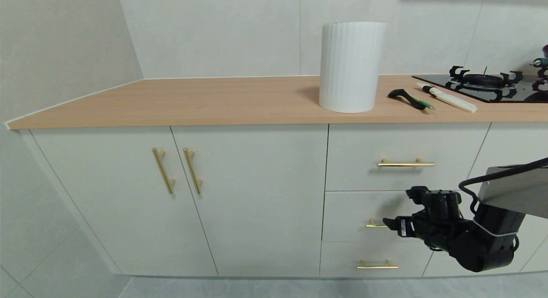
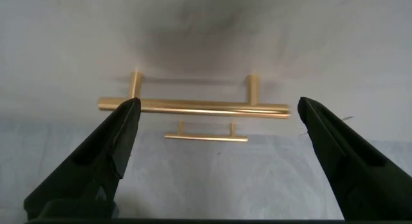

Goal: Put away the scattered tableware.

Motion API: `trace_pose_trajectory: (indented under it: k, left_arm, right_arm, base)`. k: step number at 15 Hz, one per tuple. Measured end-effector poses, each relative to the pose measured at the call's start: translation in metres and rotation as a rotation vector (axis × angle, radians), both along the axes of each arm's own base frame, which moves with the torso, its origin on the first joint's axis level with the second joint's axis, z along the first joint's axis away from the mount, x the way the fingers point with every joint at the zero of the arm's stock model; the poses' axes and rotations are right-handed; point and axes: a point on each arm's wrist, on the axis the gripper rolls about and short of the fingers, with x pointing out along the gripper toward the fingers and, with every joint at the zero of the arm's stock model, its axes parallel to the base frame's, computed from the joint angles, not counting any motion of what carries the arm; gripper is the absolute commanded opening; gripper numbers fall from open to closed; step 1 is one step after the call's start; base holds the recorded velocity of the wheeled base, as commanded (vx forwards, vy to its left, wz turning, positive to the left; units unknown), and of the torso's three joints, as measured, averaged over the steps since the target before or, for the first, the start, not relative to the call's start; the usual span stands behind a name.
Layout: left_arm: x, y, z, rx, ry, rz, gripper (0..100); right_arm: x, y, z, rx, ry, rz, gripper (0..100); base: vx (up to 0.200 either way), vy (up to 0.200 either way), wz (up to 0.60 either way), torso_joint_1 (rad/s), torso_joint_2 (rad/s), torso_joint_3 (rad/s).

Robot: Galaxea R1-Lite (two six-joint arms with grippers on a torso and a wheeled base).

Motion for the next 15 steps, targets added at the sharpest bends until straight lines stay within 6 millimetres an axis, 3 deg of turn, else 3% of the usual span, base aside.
trace_pose_trajectory:
  k: [15]
  left_arm:
    - [0.000, 0.000, 0.000, 0.001, 0.000, 0.000, 100]
  right_arm:
    - [0.023, 0.001, -0.038, -0.077, -0.029, -0.050, 100]
  base:
    - [0.000, 0.000, 0.00, 0.000, 0.00, 0.000]
